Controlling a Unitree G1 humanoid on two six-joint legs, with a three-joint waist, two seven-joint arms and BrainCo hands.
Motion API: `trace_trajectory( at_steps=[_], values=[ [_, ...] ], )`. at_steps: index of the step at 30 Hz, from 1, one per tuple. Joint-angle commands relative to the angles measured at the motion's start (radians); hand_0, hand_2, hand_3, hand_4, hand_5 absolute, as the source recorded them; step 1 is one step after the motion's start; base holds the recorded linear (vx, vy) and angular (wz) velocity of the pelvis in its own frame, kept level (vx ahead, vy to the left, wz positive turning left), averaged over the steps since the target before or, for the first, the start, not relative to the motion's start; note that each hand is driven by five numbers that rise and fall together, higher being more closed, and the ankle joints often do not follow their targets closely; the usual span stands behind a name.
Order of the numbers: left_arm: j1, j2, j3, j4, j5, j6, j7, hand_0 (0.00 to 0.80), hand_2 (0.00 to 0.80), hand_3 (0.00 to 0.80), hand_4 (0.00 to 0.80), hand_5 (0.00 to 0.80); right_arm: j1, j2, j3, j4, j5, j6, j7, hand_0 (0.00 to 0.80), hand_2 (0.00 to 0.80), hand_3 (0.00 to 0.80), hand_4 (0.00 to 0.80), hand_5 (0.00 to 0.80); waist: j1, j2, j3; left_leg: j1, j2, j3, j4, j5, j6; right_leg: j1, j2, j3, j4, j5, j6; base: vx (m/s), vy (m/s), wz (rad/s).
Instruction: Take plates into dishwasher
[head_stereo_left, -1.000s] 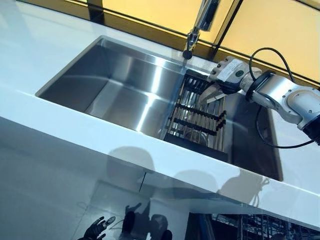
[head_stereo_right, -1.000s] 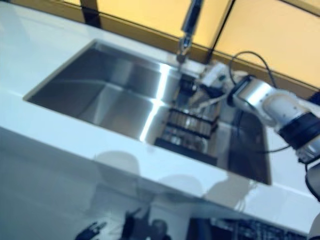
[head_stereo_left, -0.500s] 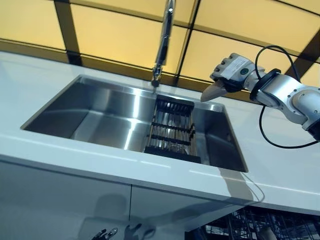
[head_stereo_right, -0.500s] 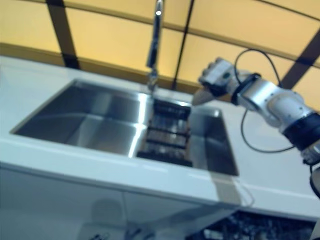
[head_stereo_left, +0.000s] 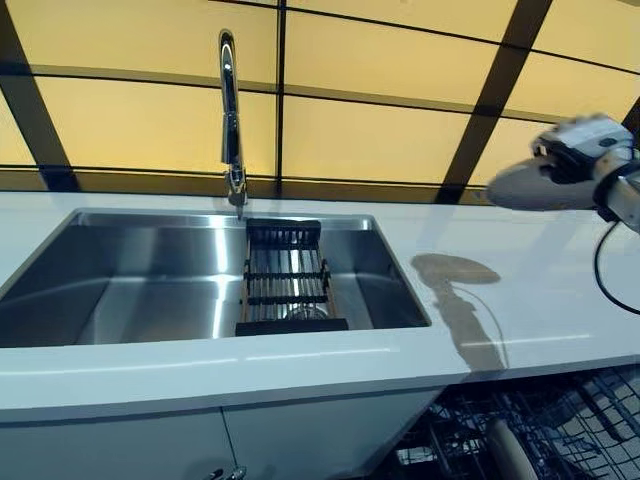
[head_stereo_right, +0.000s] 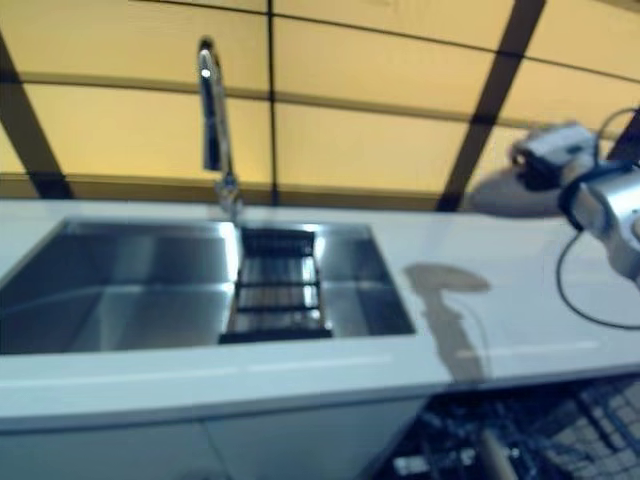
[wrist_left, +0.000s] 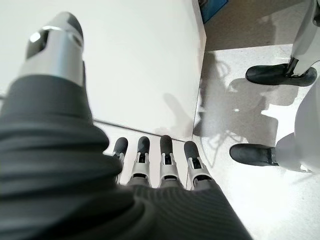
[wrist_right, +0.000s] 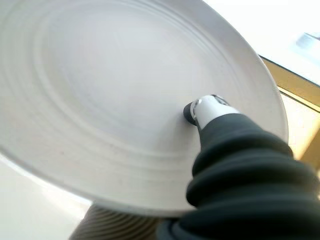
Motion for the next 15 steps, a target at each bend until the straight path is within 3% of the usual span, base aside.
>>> trace_trajectory(
  at_steps=[1,2,8,9,15],
  values=[
    [-0.038,0.028,-0.012,0.039,0.031,-0.012,-0.025,0.000,0.000,0.000,0.000,0.000,0.022,-0.077,-0.106,0.048,0.050,0.038,-0.020,0.800,0.800,0.800,0.800,0.800,-0.004,-0.048,-0.015,0.052,0.013,-0.012,0.000,-0.085,-0.013,-0.004,-0.042,0.015,0.002,0.053,0.120,0.023,-0.001,-0.15],
    [-0.036,0.019,-0.002,0.042,0.035,-0.009,-0.030,0.000,0.000,0.000,0.000,0.000,0.110,-0.091,-0.185,0.051,0.070,0.035,-0.029,0.800,0.800,0.800,0.800,0.800,-0.029,-0.038,-0.017,0.059,0.018,0.004,0.000,-0.087,-0.013,-0.006,-0.038,0.029,0.002,0.053,0.120,0.017,-0.002,-0.12],
    [-0.031,0.017,0.004,0.043,0.040,-0.011,-0.029,0.000,0.000,0.000,0.000,0.000,0.381,-0.100,-0.435,0.033,0.112,0.033,-0.058,0.800,0.800,0.800,0.800,0.800,-0.068,-0.034,-0.016,0.069,0.026,0.030,0.000,-0.089,-0.013,-0.010,-0.029,0.056,0.002,0.058,0.120,0.012,-0.005,-0.22],
    [-0.030,0.014,0.013,0.045,0.040,-0.015,-0.029,0.000,0.000,0.000,0.000,0.000,0.507,-0.092,-0.554,0.024,0.132,0.030,-0.074,0.800,0.800,0.800,0.800,0.800,-0.089,-0.030,-0.016,0.075,0.030,0.044,0.000,-0.091,-0.012,-0.011,-0.026,0.069,0.002,0.060,0.121,0.017,-0.013,-0.26],
    [-0.026,0.018,0.027,0.035,0.041,-0.016,-0.024,0.000,0.000,0.000,0.000,0.000,0.844,-0.036,-0.861,-0.027,0.143,0.023,-0.105,0.800,0.800,0.800,0.800,0.800,-0.126,-0.021,-0.006,0.078,0.037,0.067,0.000,-0.091,-0.011,-0.021,-0.016,0.095,0.002,0.066,0.121,0.004,-0.008,-0.18]
  ],
)
